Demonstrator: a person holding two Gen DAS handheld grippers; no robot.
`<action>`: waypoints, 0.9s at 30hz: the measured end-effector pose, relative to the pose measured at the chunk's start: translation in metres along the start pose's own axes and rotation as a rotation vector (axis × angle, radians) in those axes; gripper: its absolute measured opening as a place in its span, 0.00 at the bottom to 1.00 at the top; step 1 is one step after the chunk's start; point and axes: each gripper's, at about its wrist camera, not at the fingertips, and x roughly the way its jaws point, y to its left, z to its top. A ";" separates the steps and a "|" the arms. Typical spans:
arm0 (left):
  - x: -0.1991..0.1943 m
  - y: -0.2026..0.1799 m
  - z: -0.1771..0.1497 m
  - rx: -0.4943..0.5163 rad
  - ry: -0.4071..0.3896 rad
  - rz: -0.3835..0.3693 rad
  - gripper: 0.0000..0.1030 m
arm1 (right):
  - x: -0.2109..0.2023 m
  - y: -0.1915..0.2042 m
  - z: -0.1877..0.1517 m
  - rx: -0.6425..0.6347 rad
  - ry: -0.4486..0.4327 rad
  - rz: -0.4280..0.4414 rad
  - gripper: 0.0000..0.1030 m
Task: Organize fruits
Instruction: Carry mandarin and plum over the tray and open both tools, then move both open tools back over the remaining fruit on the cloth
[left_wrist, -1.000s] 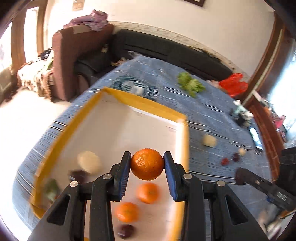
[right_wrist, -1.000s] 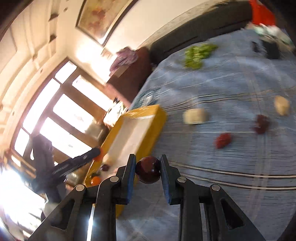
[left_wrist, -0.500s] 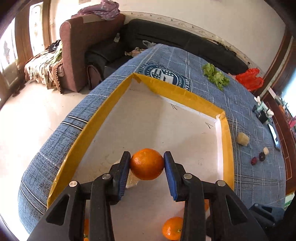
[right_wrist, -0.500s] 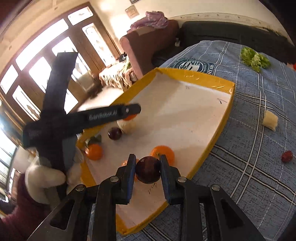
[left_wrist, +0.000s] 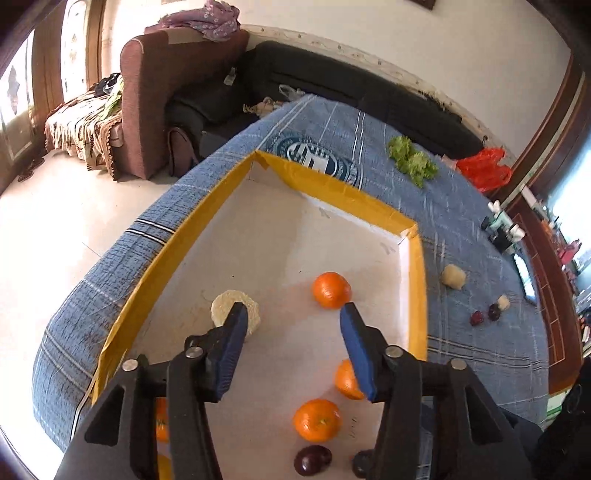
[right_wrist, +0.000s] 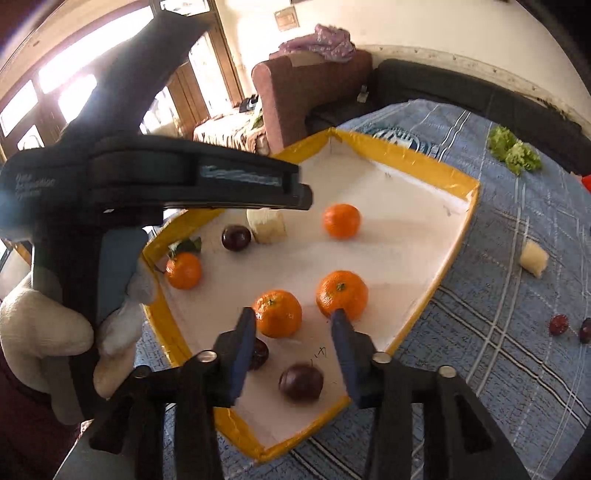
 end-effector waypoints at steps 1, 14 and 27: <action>-0.008 -0.001 -0.002 -0.010 -0.016 -0.009 0.58 | -0.005 -0.001 -0.001 0.006 -0.011 -0.003 0.51; -0.078 -0.063 -0.041 -0.022 -0.136 -0.195 0.81 | -0.085 -0.091 -0.046 0.229 -0.106 -0.155 0.56; -0.060 -0.124 -0.066 0.096 -0.063 -0.184 0.81 | -0.182 -0.214 -0.111 0.470 -0.182 -0.392 0.57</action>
